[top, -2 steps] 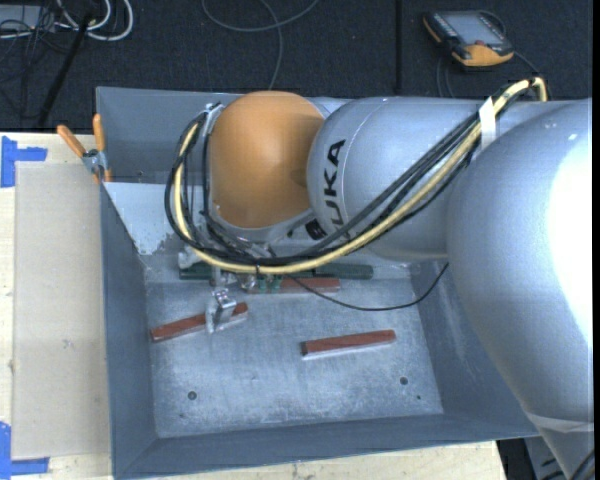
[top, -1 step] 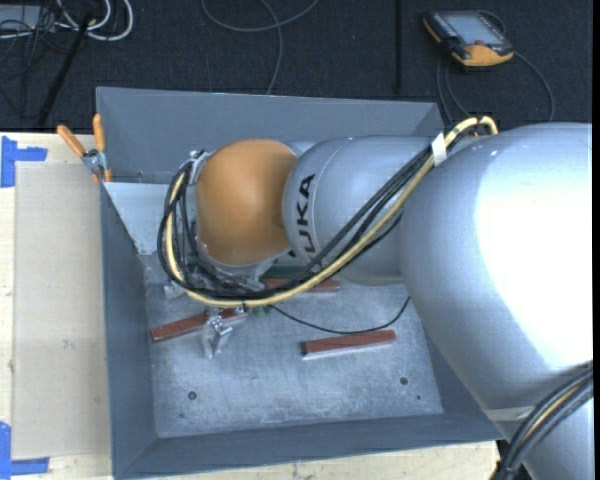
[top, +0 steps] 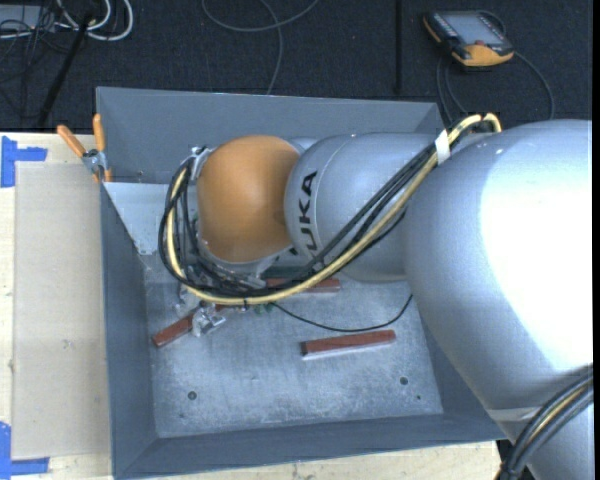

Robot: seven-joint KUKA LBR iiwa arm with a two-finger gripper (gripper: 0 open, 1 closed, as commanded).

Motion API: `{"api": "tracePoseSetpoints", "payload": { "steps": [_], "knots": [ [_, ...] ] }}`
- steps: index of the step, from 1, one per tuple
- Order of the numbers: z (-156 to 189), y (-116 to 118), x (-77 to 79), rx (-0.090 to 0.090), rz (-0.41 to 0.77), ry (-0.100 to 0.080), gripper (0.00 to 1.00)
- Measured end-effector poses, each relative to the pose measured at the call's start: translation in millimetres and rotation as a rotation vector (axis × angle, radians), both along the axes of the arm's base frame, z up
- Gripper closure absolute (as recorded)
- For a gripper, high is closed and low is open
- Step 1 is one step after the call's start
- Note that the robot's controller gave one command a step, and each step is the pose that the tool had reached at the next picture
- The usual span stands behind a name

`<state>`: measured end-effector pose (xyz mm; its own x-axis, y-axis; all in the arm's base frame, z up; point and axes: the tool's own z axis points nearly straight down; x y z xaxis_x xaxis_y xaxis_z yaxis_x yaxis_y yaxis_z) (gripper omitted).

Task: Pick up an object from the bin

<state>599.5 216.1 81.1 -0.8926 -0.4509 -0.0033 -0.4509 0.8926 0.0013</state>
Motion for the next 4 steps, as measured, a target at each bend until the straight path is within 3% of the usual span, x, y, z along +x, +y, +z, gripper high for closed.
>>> {"api": "tracePoseSetpoints", "payload": {
  "steps": [2,4],
  "knots": [
    [3.2,-0.4,-0.9,-0.001,-0.001,0.003,1.00],
    [30.7,-0.5,-1.8,-0.003,-0.002,0.006,1.00]
  ]
}}
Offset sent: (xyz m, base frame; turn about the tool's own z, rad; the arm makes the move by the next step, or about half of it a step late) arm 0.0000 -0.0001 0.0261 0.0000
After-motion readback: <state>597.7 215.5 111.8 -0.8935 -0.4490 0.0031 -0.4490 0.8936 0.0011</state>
